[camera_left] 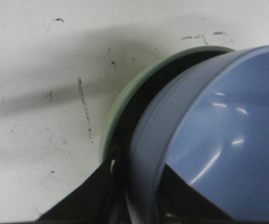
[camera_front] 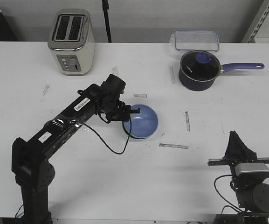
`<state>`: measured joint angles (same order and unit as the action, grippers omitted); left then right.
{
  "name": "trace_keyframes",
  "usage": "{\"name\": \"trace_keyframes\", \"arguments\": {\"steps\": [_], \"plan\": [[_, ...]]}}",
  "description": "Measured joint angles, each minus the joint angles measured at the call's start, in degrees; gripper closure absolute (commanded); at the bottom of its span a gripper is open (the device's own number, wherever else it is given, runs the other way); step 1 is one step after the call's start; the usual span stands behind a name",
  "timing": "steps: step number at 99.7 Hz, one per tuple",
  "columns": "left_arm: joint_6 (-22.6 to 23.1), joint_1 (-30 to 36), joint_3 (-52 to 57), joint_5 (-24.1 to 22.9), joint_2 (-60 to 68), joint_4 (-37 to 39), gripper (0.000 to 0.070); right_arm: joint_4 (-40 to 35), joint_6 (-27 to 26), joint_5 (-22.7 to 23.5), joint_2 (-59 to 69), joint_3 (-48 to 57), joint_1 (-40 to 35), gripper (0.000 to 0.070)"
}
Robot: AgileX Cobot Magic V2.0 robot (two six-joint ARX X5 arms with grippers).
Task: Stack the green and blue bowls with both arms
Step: 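Lower the blue bowl into the green bowl and open the left gripper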
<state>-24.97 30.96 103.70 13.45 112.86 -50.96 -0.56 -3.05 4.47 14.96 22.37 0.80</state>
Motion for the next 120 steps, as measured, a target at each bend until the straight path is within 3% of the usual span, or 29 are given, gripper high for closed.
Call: {"name": "trace_keyframes", "arguments": {"steps": [12,100,120], "plan": [[0.00,0.15,0.00,0.02,0.00,0.15,0.0448,0.00,0.00,0.00,0.00,0.00,0.00,0.0687],[0.07,0.20,0.00,0.39,-5.79,-2.01,0.0451,0.00,0.00,0.00,0.00,0.00,0.00,0.0687],[3.13,-0.31,0.00,-0.11,-6.34,-1.36,0.0453,0.00,0.00,0.00,0.00,0.00,0.00,0.0687]]}}
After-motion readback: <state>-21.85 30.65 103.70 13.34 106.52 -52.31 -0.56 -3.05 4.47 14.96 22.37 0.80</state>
